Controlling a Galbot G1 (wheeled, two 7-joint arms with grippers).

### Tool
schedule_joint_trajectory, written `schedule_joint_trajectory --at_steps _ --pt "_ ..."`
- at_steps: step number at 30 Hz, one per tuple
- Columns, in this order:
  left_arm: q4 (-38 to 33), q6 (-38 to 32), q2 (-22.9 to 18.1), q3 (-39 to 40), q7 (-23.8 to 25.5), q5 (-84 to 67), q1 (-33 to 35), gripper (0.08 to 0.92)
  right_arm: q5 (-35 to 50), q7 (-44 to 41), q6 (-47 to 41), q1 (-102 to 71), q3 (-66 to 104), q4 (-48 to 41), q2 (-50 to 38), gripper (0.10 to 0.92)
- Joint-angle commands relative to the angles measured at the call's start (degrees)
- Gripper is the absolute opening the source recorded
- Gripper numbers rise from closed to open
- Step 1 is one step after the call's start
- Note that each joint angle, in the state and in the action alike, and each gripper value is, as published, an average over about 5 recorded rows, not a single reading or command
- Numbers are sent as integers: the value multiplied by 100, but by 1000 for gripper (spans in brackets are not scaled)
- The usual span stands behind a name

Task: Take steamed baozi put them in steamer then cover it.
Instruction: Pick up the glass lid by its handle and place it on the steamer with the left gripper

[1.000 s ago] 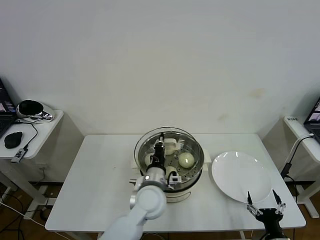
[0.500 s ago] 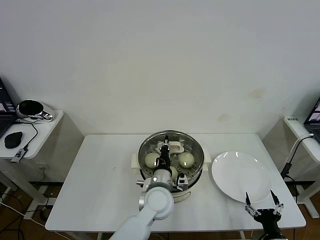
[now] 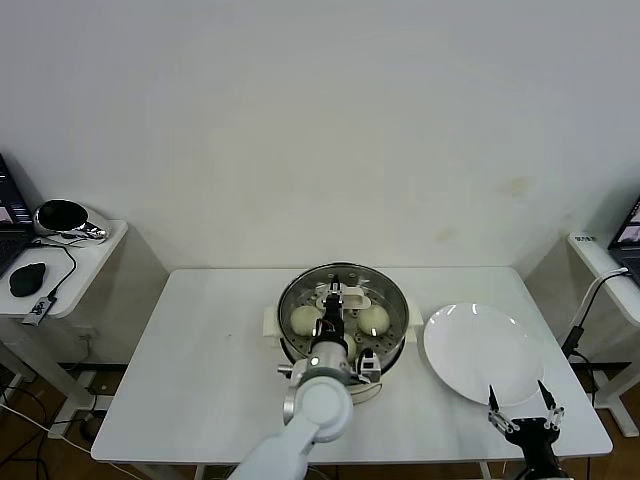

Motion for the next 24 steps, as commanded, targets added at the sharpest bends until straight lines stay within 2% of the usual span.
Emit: schedule_joint_trajectory --at_steps 1,8,13,16,20,22,24 --pt "-170 -14 -40 -9 -52 -19 115 196 7 -2 8 -5 -14 1 -12 823" --pt "-793 -67 152 -32 -61 -251 556 397 -5 -9 13 -12 -46 10 -4 823" --pt "-1555 -204 531 -172 -269 -550 1193 536 13 -11 27 -31 -43 9 -39 823" --pt "-2194 -386 788 -441 -553 -876 1697 622 32 -10 42 -32 -37 -15 -70 823" --pt "-3049 -812 1049 -1112 -1303 -2058 2640 742 65 -16 91 -36 -65 -73 -138 823" --pt "-3306 -1330 1069 -1608 -1890 -3249 3211 784 116 -28 140 -48 -96 -106 -205 823" --pt "-3374 -2135 1062 -2287 -2480 -4901 3702 812 156 -47 176 -47 -155 -128 -249 823"
